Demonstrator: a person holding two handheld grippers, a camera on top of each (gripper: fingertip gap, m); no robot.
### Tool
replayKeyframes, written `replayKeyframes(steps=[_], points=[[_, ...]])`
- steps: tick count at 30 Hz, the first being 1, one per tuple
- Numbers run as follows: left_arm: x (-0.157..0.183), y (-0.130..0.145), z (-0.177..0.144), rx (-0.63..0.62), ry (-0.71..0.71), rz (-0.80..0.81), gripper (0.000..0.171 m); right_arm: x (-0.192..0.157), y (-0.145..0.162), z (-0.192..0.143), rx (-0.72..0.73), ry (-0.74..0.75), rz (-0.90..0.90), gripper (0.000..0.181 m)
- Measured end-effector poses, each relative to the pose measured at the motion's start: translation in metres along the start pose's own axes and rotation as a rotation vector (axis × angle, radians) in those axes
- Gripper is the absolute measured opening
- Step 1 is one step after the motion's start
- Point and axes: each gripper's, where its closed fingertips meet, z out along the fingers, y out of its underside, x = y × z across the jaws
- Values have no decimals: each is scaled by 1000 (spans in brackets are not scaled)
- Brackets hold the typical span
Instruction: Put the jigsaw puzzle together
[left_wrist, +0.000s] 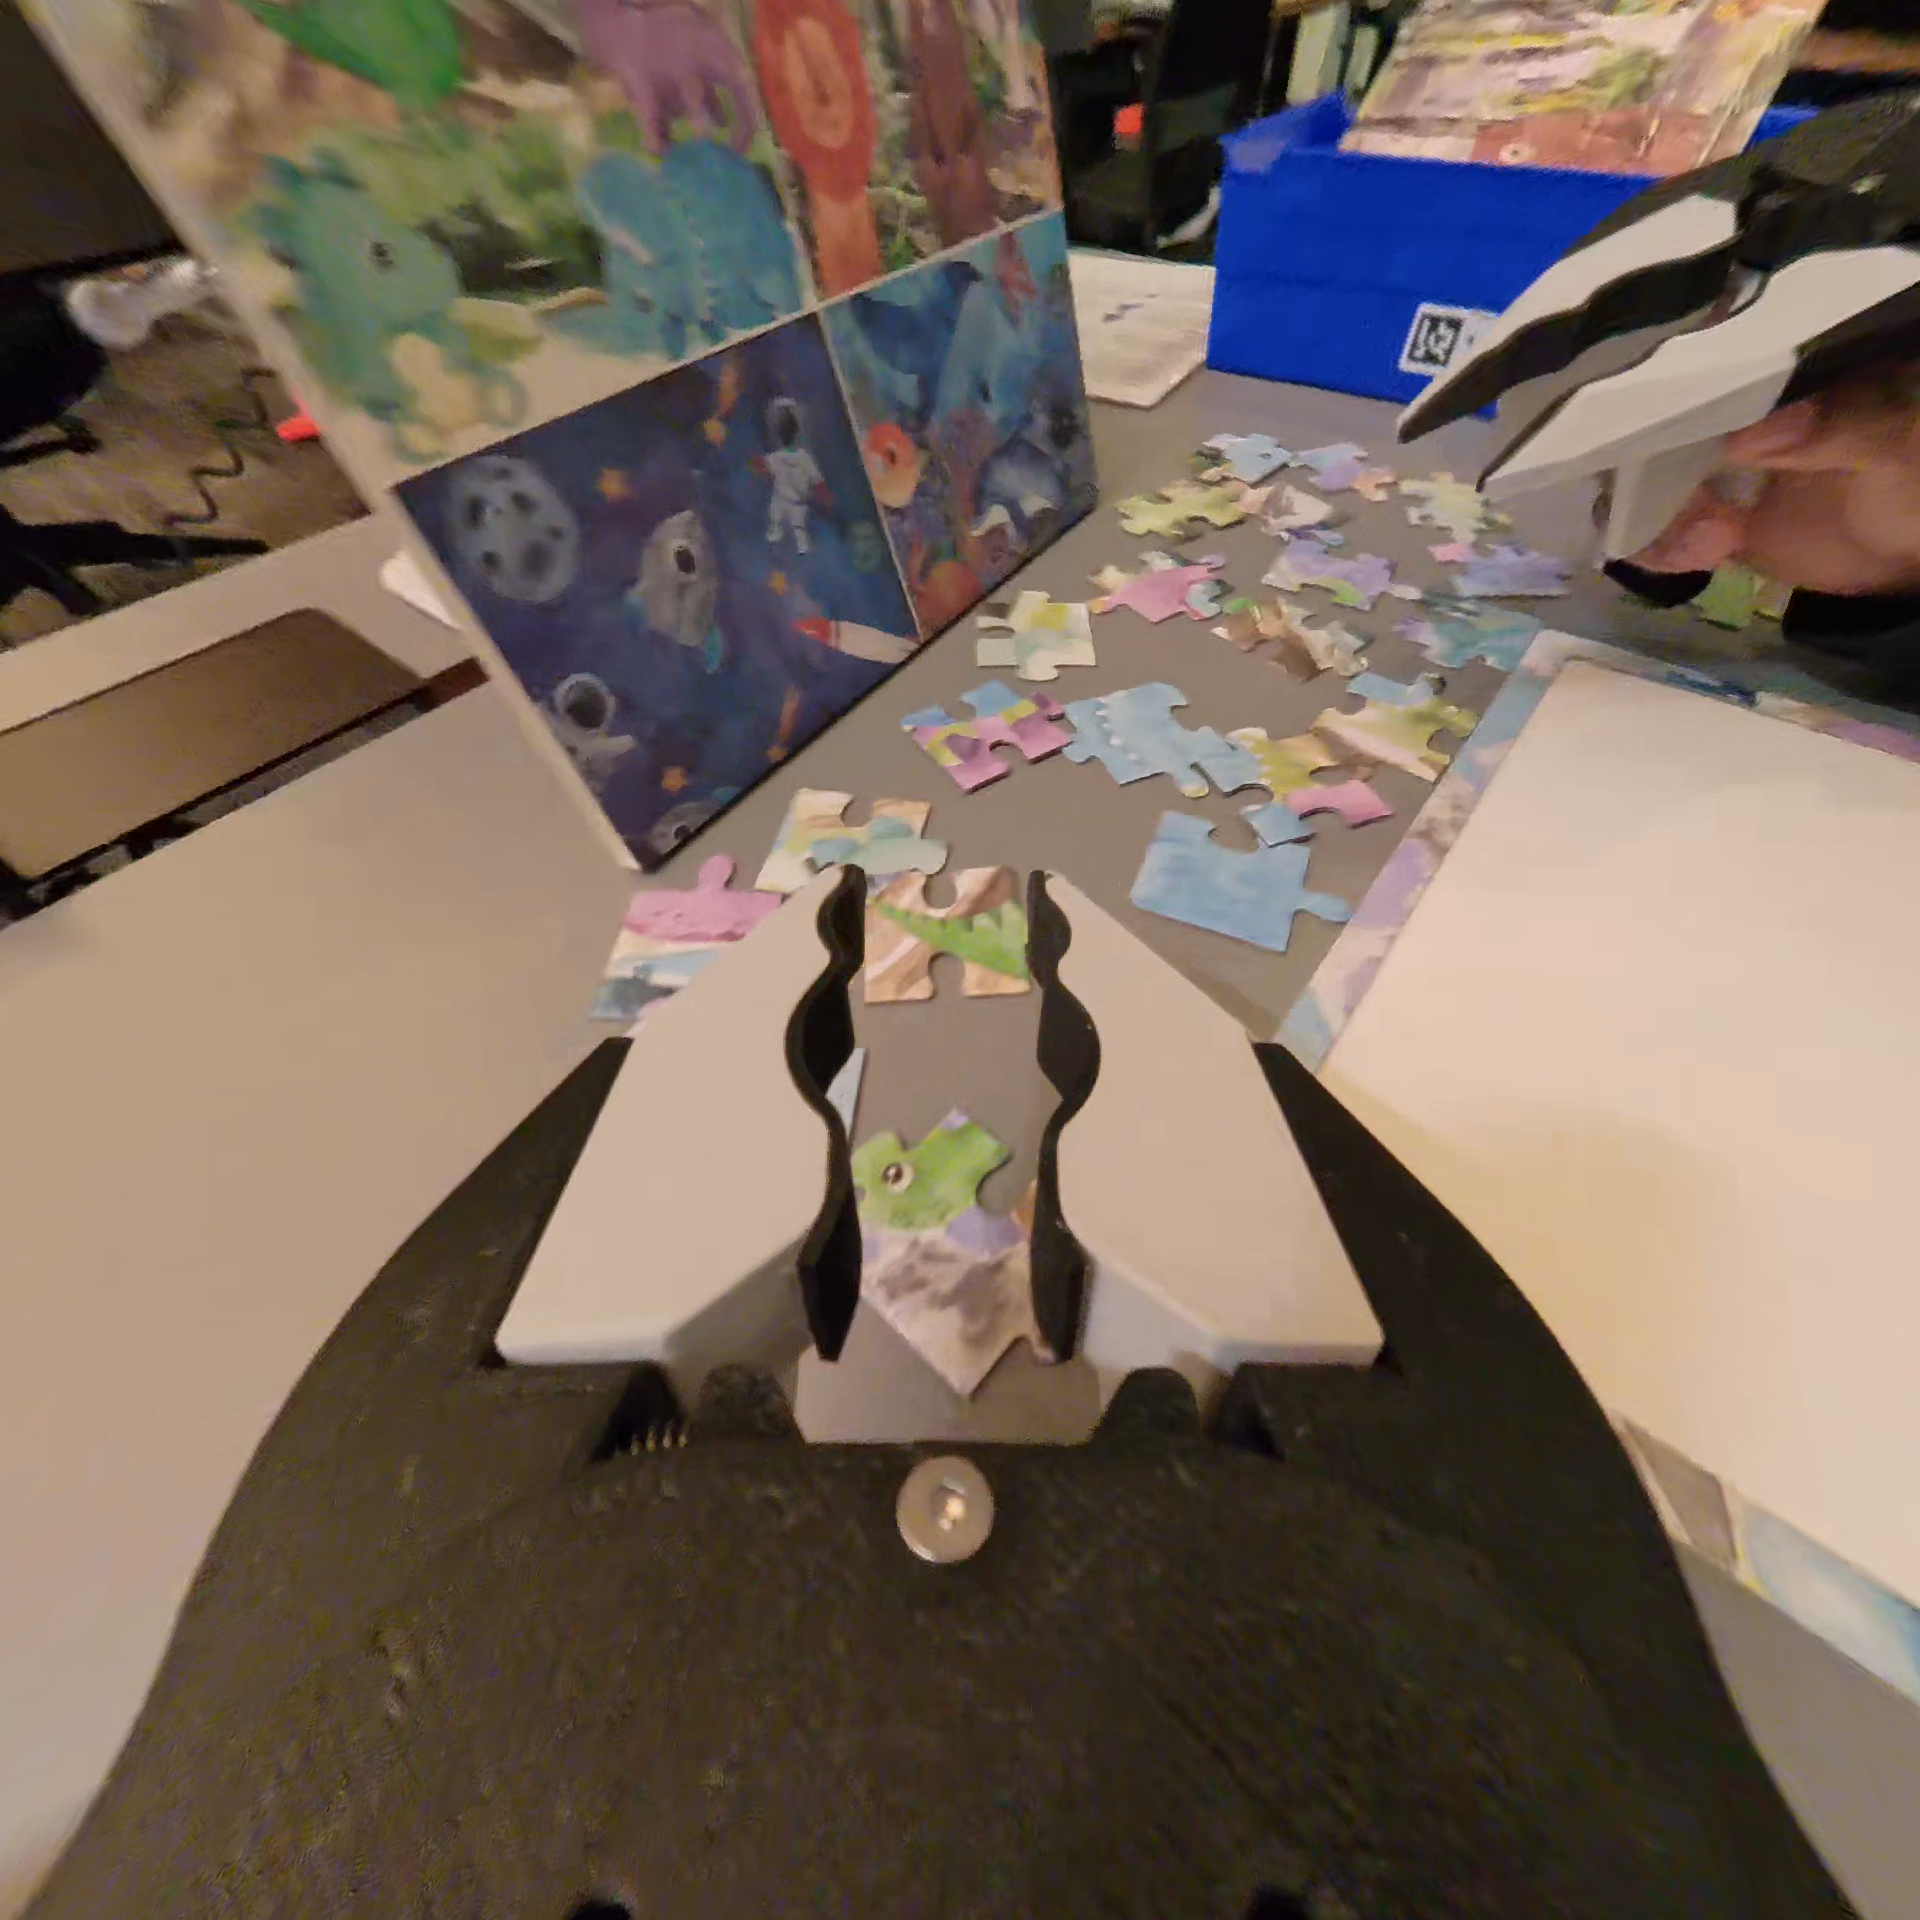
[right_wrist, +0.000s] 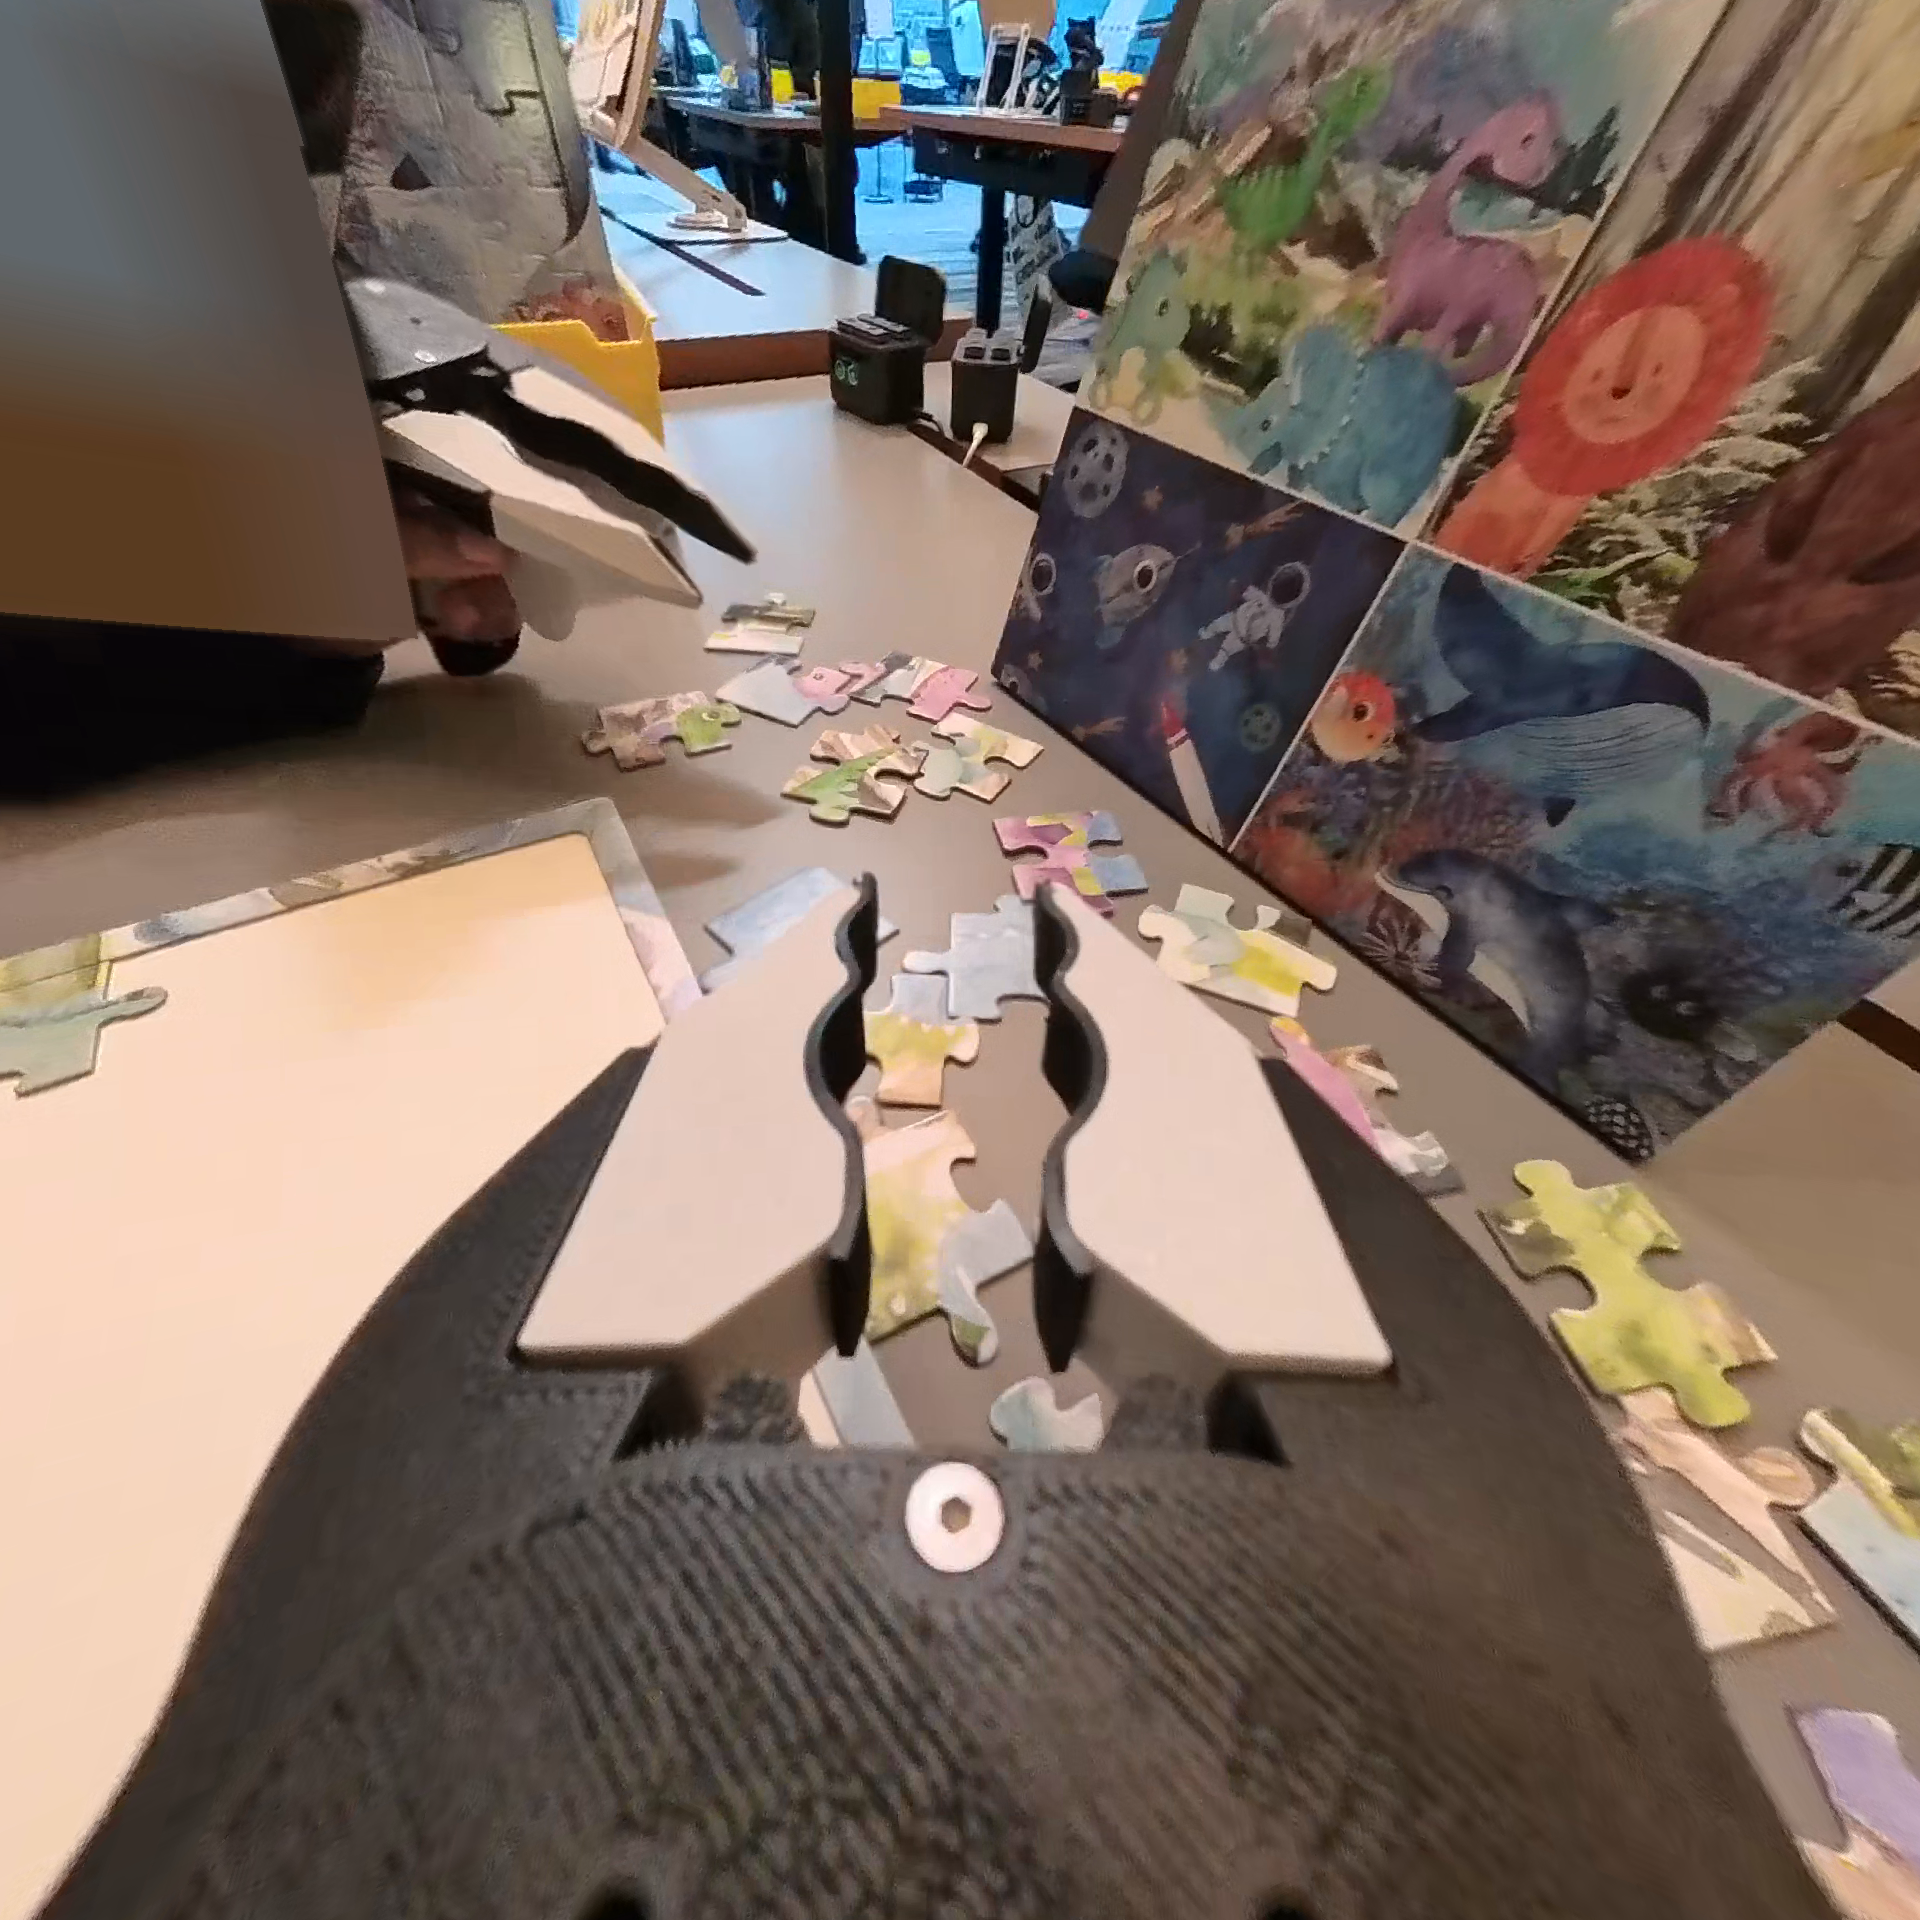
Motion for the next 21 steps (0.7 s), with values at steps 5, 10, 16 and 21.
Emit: replayKeyframes(steps=[5, 10, 16, 21], points=[[-13, 3, -7, 21, 5, -81, 30, 18, 8, -5, 5, 43, 54, 27], [-24, 5, -11, 22, -39, -92, 28, 44, -5, -22, 119, 168, 94, 42], [-34, 0, -18, 67, -72, -126, 28, 48, -9, -30, 118, 188, 77, 35], [-35, -3, -20, 75, -83, -135, 25, 40, 5, -17, 50, 149, 90, 33]])
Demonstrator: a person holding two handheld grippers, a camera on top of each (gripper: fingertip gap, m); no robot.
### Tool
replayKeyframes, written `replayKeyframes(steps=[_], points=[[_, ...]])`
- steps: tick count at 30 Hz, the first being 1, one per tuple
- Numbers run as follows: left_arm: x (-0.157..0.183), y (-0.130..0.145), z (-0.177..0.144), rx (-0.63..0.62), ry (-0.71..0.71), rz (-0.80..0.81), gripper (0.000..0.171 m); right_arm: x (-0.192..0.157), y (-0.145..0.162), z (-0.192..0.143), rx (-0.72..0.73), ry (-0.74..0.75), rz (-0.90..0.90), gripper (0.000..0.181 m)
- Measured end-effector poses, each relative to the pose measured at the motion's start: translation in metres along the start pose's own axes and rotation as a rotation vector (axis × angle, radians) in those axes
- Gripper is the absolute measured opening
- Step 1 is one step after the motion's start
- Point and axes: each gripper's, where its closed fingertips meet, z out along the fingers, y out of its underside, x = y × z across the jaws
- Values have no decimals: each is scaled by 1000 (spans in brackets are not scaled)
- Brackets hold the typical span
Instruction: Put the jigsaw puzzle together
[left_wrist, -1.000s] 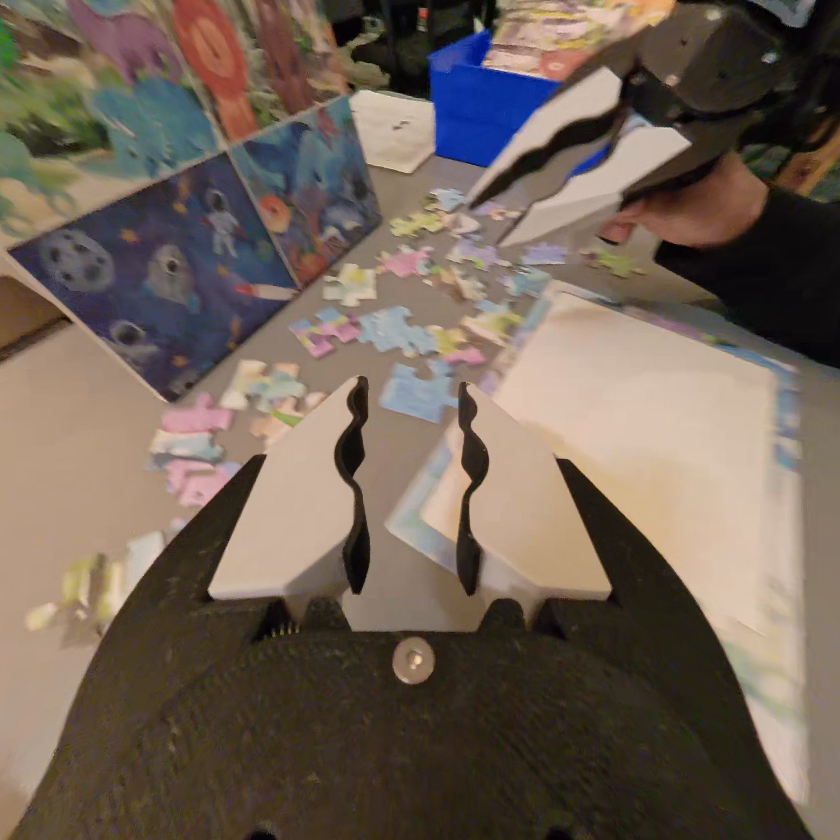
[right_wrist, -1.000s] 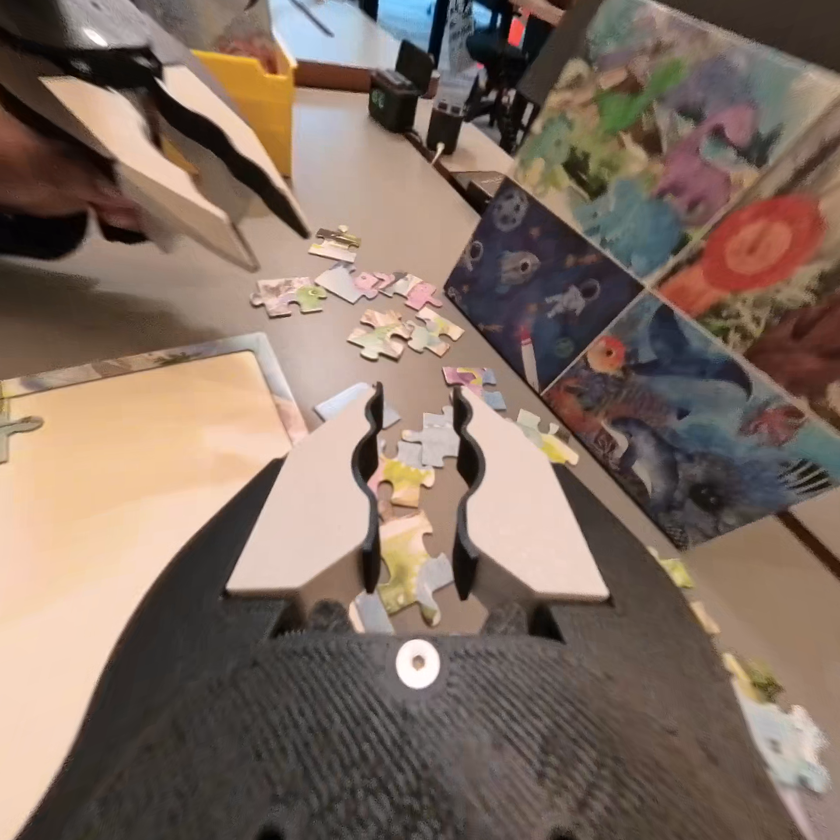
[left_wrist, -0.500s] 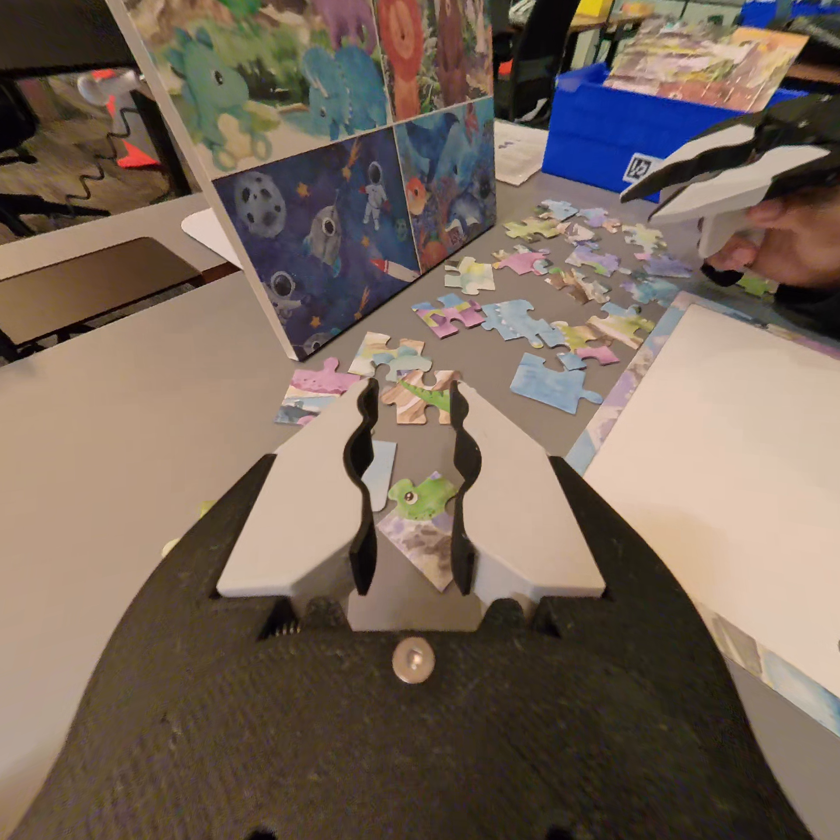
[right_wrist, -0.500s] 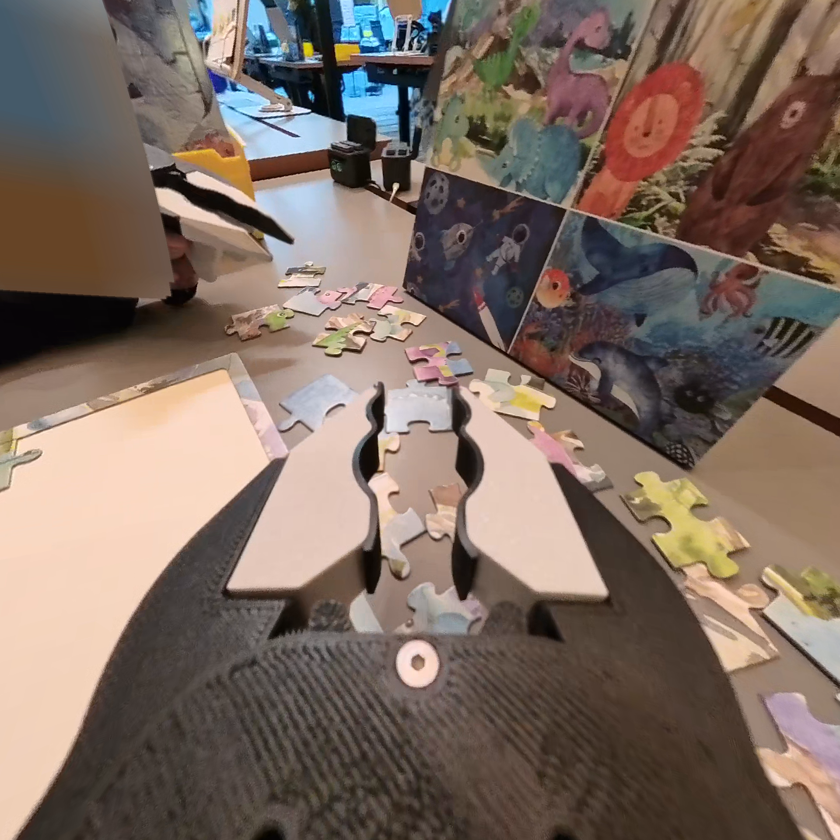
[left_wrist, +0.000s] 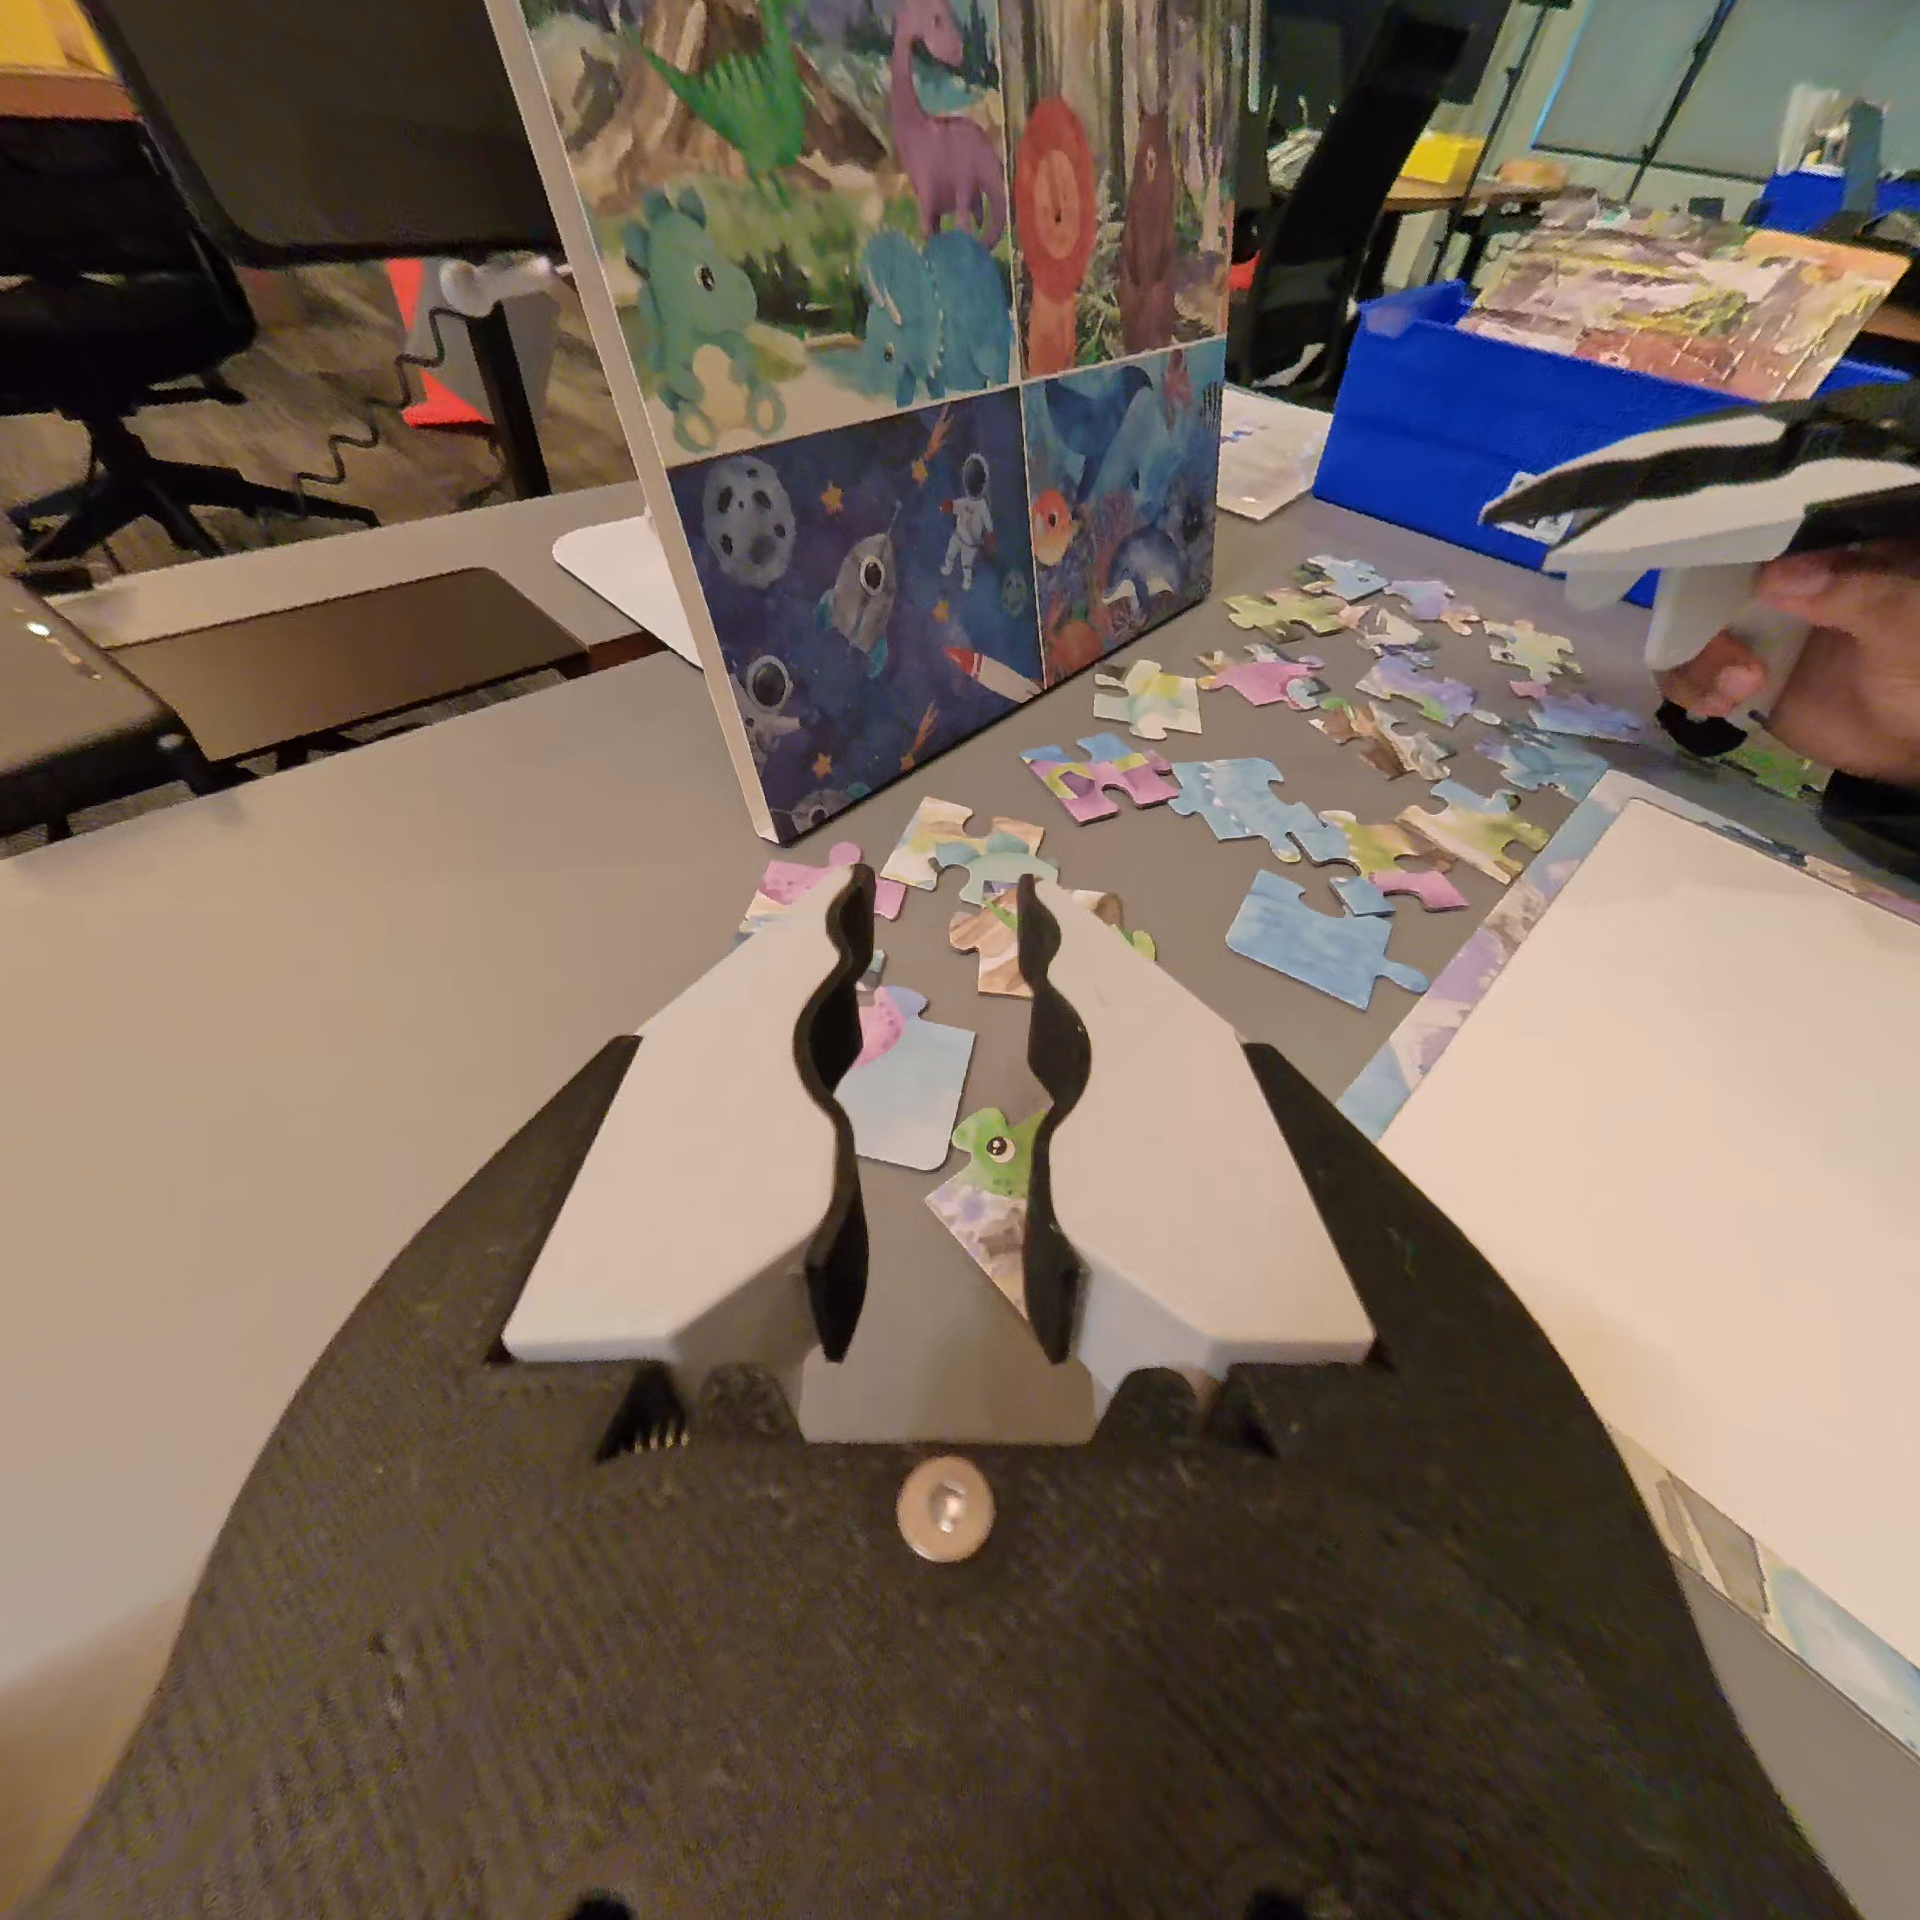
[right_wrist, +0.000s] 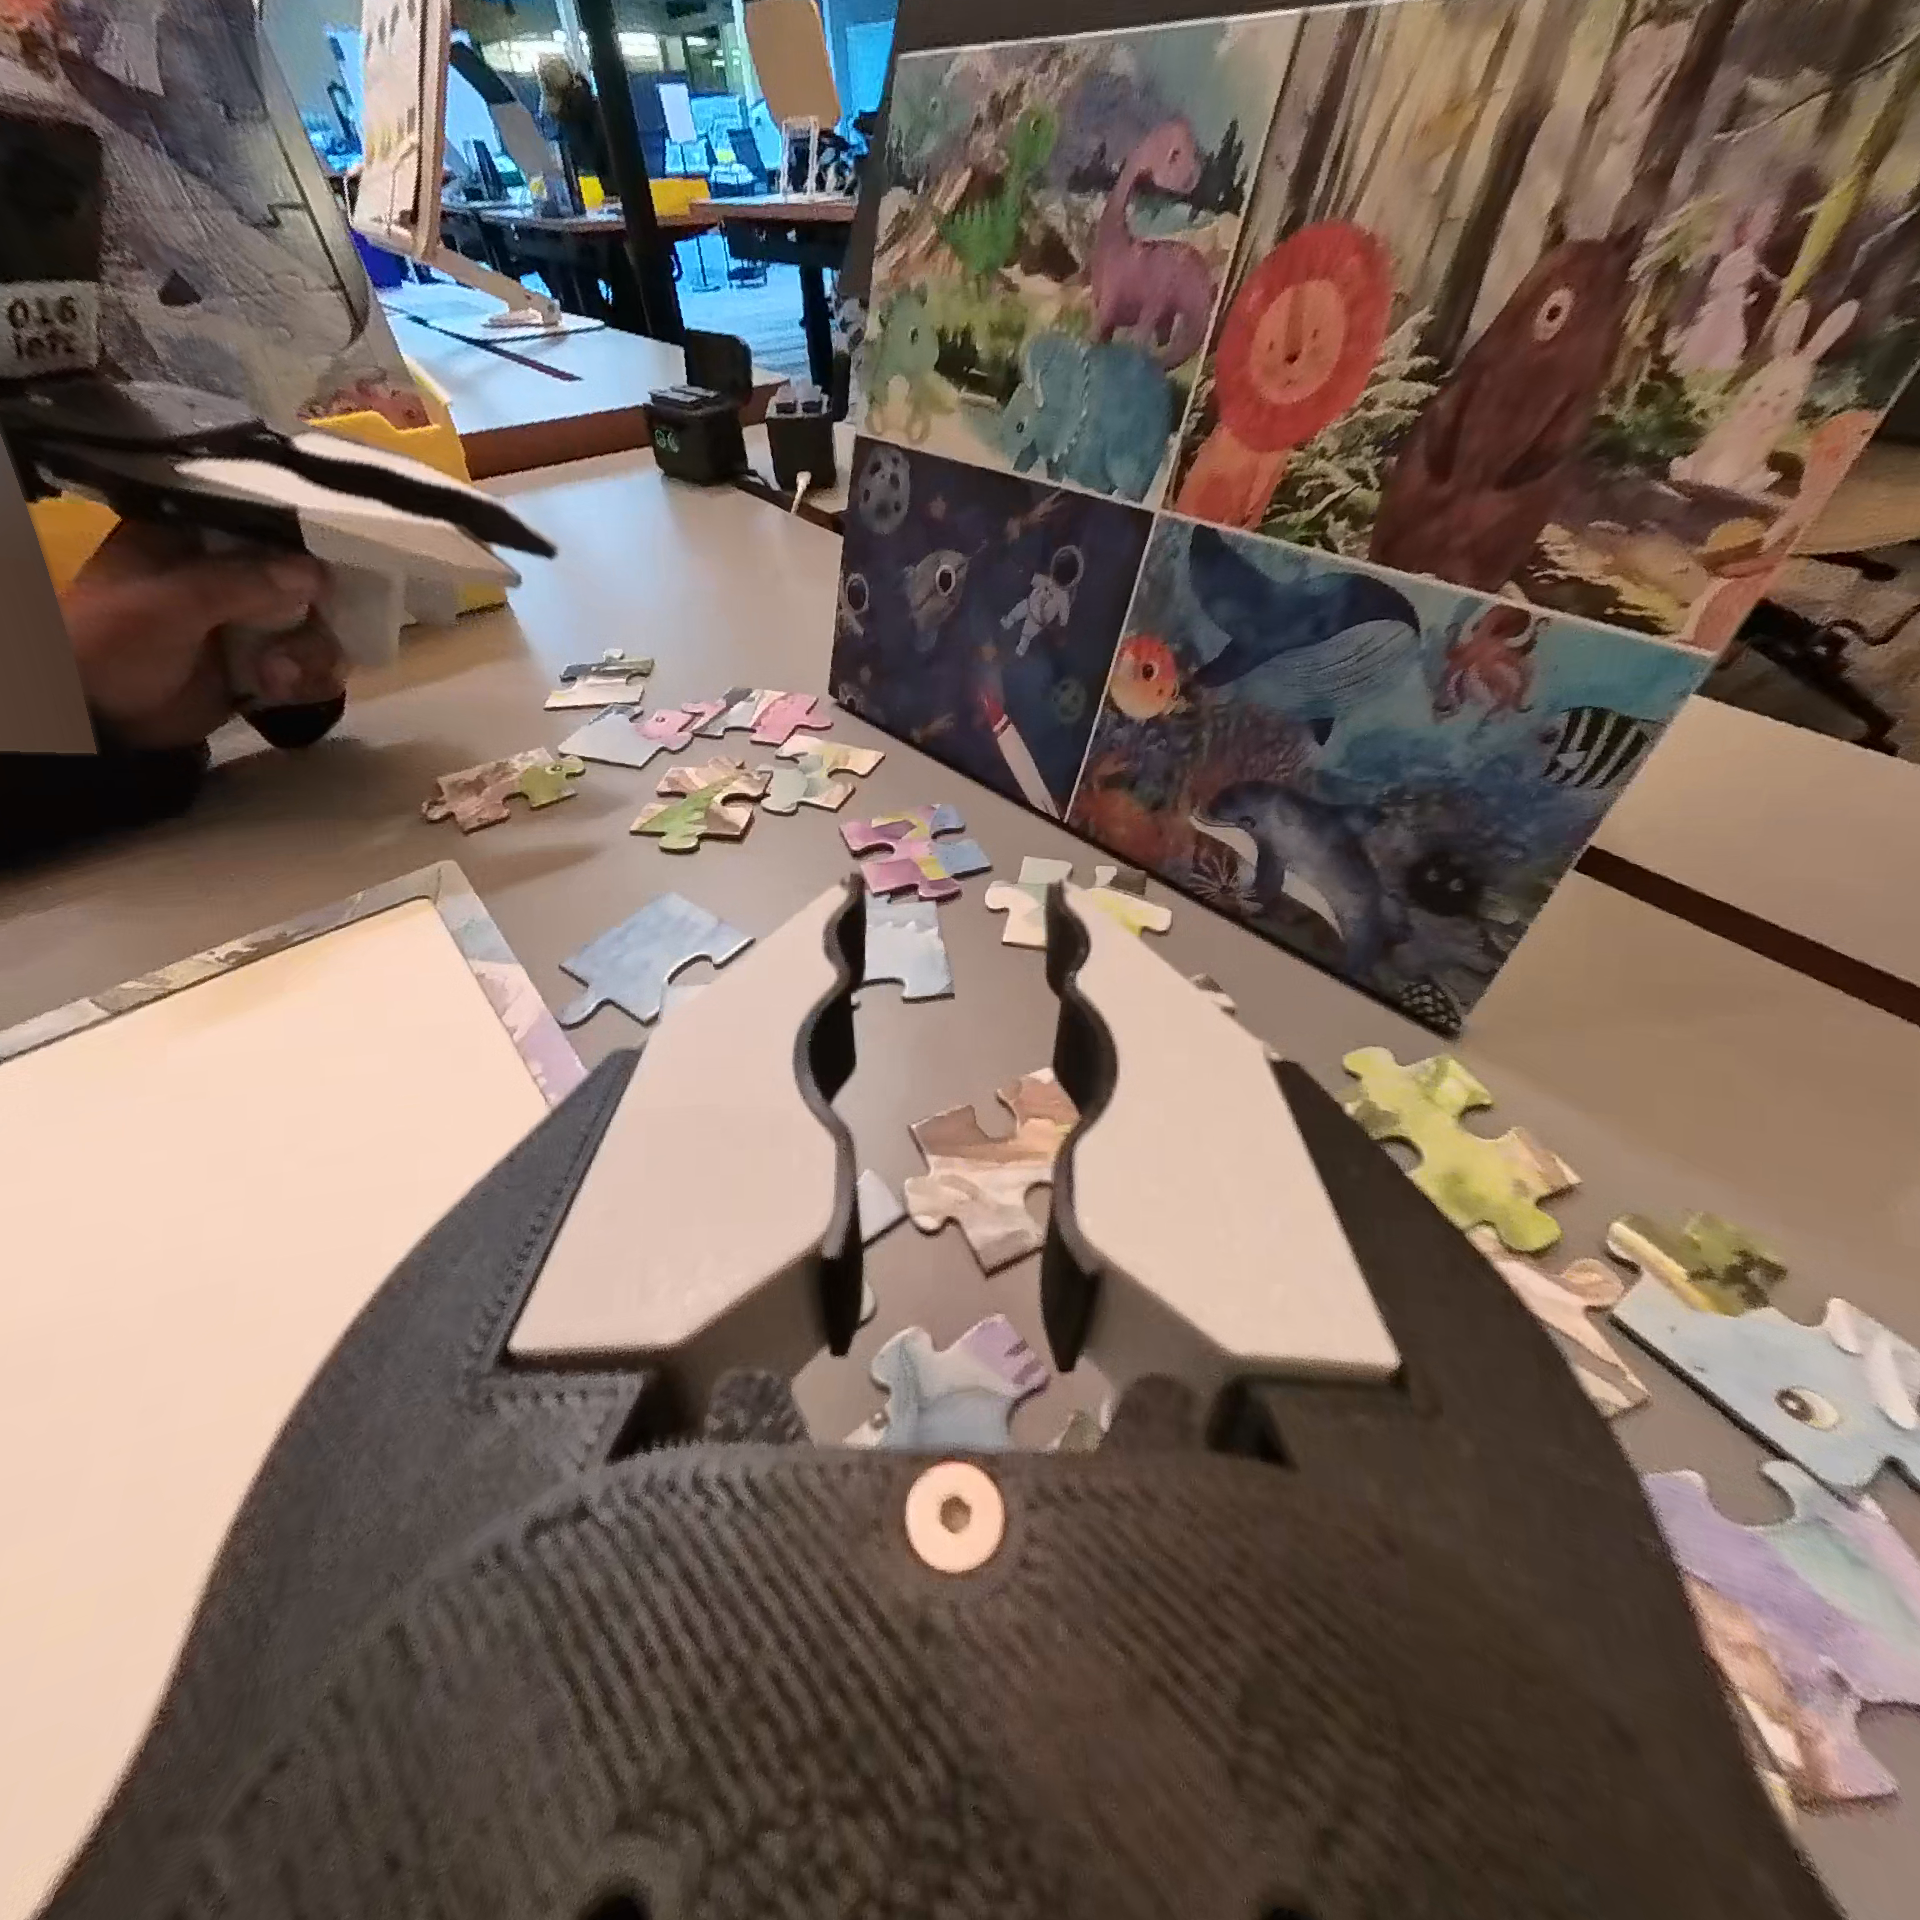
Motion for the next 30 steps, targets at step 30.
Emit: replayKeyframes(steps=[30], points=[[21, 66, -32, -318, -188, -10, 76, 12, 4, -2, 42, 6, 109, 26]])
